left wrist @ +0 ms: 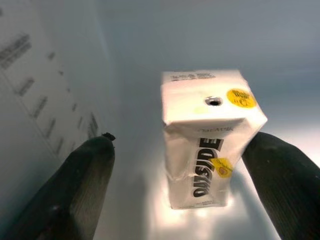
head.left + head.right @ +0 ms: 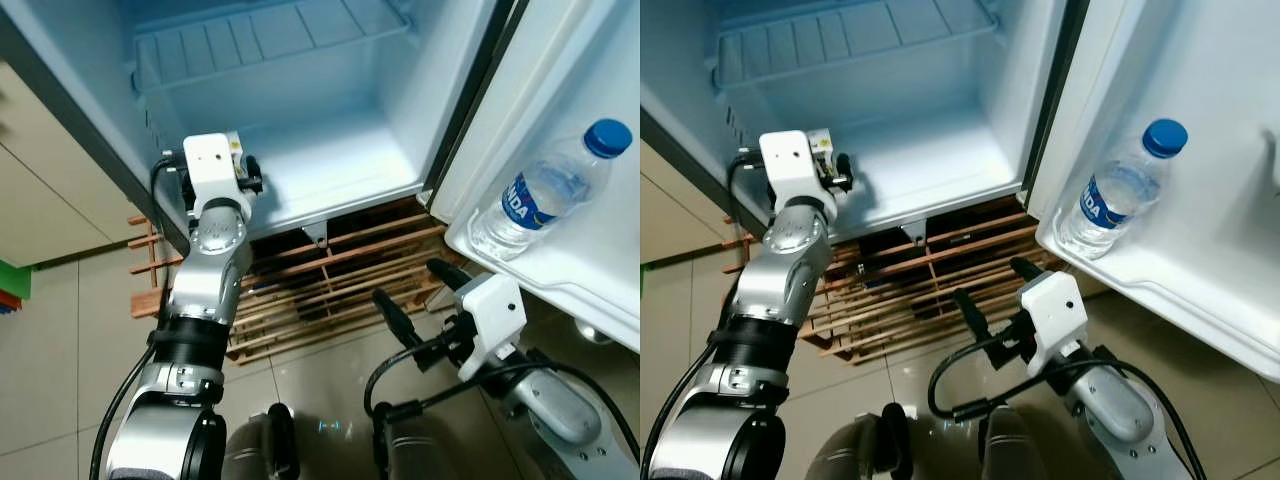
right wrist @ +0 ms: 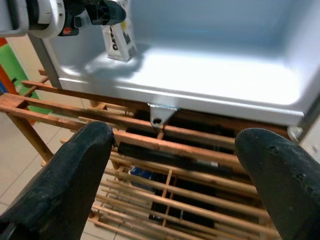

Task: Restocking fridge

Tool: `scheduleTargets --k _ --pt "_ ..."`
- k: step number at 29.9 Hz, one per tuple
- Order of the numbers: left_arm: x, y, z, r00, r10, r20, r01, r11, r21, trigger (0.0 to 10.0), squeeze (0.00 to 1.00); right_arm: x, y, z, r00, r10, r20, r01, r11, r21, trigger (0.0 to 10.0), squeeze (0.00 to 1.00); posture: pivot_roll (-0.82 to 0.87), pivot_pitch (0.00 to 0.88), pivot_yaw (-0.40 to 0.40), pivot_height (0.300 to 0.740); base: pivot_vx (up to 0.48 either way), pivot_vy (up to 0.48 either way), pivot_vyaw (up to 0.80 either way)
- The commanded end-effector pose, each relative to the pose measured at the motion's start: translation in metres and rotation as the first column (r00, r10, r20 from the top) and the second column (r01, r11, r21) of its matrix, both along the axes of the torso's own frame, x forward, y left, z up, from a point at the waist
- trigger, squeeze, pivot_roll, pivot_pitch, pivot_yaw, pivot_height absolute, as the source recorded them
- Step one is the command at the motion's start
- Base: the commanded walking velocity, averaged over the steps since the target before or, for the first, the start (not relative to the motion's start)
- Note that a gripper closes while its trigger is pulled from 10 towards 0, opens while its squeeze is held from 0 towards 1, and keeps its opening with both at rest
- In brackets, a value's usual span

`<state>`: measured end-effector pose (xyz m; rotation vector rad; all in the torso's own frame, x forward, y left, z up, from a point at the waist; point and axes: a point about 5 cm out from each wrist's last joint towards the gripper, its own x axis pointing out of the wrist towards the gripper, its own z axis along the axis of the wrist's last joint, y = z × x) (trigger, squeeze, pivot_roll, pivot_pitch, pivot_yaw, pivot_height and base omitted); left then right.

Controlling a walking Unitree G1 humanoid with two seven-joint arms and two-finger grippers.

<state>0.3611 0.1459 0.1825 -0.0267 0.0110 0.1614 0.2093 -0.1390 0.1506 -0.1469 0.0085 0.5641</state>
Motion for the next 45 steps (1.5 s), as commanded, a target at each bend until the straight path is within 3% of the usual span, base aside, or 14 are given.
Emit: scheduleTargets --k 1,8,14,16,21,22,23,28,37,41,45 --pt "-0.005 0.005 0.009 1.000 -0.022 0.019 0.022 1.000 0.017 10.0 0.00 0.000 0.002 -0.001 1.000 0.017 0.006 -0.017 1.000 0.008 10.0 0.15 -0.20 0.168 0.053 0.740 0.000 0.000 0.00" --pt "-0.019 0.007 0.020 0.997 -0.077 0.023 0.077 0.997 0.012 10.0 0.00 0.008 0.003 0.001 1.000 0.010 0.030 -0.010 1.000 0.014 10.0 0.15 -0.18 0.119 0.060 0.740 0.000 0.000 0.00" --pt "-0.025 -0.013 0.016 0.979 -0.203 0.013 0.203 0.977 -0.065 10.0 0.00 0.016 0.004 0.001 0.999 0.009 0.049 -0.010 1.000 0.019 10.0 0.15 -0.17 0.082 0.064 0.740 0.000 0.000 0.00" --pt "-0.043 -0.045 0.007 0.890 -0.455 -0.028 0.445 0.880 -0.166 10.0 0.00 0.023 0.006 0.002 0.998 0.012 0.063 -0.014 1.000 0.026 10.0 0.16 -0.15 0.054 0.059 0.740 0.000 0.000 0.00" --pt "-0.048 -0.057 -0.002 0.850 -0.521 -0.079 0.499 0.844 -0.194 10.0 0.00 0.024 0.005 0.001 0.998 0.013 0.063 -0.015 1.000 0.026 10.0 0.16 -0.15 0.052 0.056 0.740 0.000 0.000 0.00" --pt "-0.048 -0.068 -0.013 0.814 -0.563 -0.143 0.531 0.821 -0.211 10.0 0.00 0.025 0.005 0.000 0.998 0.014 0.062 -0.015 1.000 0.025 10.0 0.15 -0.16 0.046 0.054 0.740 0.000 0.000 0.00" --pt "-0.047 -0.071 -0.017 0.801 -0.574 -0.167 0.540 0.815 -0.211 10.0 0.00 0.025 0.005 0.000 0.998 0.014 0.062 -0.016 1.000 0.025 10.0 0.15 -0.16 0.046 0.054 0.740 0.000 0.000 0.00" --pt "-0.035 -0.066 -0.035 0.817 -0.519 -0.250 0.487 0.854 -0.182 10.0 0.00 0.025 0.003 0.001 0.998 0.010 0.069 -0.011 1.000 0.020 10.0 0.16 -0.19 0.049 0.060 0.740 0.000 0.000 0.00" --pt "0.003 -0.055 -0.035 0.909 -0.384 -0.159 0.362 0.920 -0.150 10.0 0.00 0.012 0.005 0.000 0.998 0.016 0.054 -0.017 1.000 0.019 10.0 0.16 -0.25 0.116 0.054 0.740 0.000 0.000 0.00" --pt "0.010 -0.058 -0.039 0.911 -0.376 -0.167 0.354 0.923 -0.149 10.0 0.00 0.003 0.004 -0.001 0.999 0.009 0.032 -0.010 1.000 0.016 10.0 0.16 -0.27 0.149 0.050 0.740 0.000 0.000 0.00" --pt "0.015 -0.076 -0.043 0.900 -0.392 -0.191 0.368 0.917 -0.152 10.0 0.00 -0.004 0.001 -0.002 1.000 0.004 0.012 -0.004 1.000 0.010 10.0 0.16 -0.29 0.194 0.041 0.740 0.000 0.000 0.00"
